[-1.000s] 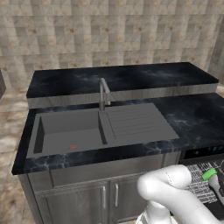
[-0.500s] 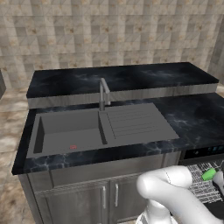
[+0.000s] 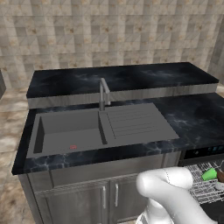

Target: Pick up the cup and bowl from the counter, place them in the dishwasher, and close the dishwasher door.

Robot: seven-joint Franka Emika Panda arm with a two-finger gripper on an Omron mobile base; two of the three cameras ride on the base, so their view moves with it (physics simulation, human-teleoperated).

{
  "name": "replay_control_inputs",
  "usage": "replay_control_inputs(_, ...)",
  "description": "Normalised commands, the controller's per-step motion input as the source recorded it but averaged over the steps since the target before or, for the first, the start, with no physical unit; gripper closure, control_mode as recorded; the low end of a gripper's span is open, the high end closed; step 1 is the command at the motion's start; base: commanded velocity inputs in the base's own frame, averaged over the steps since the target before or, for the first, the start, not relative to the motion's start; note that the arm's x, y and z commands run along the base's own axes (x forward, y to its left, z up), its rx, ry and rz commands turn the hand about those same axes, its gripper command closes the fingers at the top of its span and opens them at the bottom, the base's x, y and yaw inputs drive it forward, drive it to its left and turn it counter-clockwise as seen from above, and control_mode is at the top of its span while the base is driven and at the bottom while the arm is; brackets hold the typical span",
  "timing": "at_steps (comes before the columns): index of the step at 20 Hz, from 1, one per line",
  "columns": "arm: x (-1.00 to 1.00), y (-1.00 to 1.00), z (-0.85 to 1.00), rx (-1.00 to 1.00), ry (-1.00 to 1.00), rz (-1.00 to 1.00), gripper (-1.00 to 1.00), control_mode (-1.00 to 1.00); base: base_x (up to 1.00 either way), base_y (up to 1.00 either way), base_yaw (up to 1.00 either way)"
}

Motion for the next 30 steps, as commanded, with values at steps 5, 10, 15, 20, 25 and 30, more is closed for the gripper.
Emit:
replay_control_inputs(5, -0.36, 0.0, 0.27, 0.32, -0.19, -0.16, -1.0, -1.0, 0.0, 0.0, 0.0)
replay_control_inputs(10, -0.25, 0.05, 0.34, 0.29, -0.17, -0.16, -1.0, -1.0, 0.0, 0.0, 0.0)
replay_control_inputs(15, -0.23, 0.19, 0.05, 0.25, -0.14, -0.13, -1.0, -1.0, 0.0, 0.0, 0.0)
replay_control_inputs(20, -0.46, 0.04, 0.21, 0.24, -0.17, -0.12, -1.0, -1.0, 0.0, 0.0, 0.0)
replay_control_inputs(25, -0.44, 0.0, 0.03, 0.17, -0.13, -0.09, -1.0, -1.0, 0.0, 0.0, 0.0)
replay_control_inputs(30, -0.2, 0.02, -0.11, 0.11, -0.06, -0.05, -1.0, -1.0, 0.0, 0.0, 0.0)
